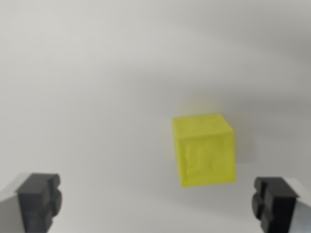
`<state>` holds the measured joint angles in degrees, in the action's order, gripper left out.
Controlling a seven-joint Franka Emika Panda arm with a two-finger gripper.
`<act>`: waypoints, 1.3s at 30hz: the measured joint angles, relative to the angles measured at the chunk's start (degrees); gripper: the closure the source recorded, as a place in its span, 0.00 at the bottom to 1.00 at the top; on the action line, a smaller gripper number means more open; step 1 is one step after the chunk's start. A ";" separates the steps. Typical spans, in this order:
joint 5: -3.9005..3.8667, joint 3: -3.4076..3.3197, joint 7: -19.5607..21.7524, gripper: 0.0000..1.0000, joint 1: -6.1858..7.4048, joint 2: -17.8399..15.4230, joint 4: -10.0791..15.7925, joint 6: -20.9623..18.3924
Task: Pick yellow cube
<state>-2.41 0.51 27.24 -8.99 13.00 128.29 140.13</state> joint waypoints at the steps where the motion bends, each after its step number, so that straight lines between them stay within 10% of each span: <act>1: 0.02 0.00 -0.37 0.00 -0.16 0.18 0.20 0.41; 39: 1.50 0.07 -15.51 0.00 -6.55 9.59 4.86 15.48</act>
<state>-0.90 0.58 11.73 -15.54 22.59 133.15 155.61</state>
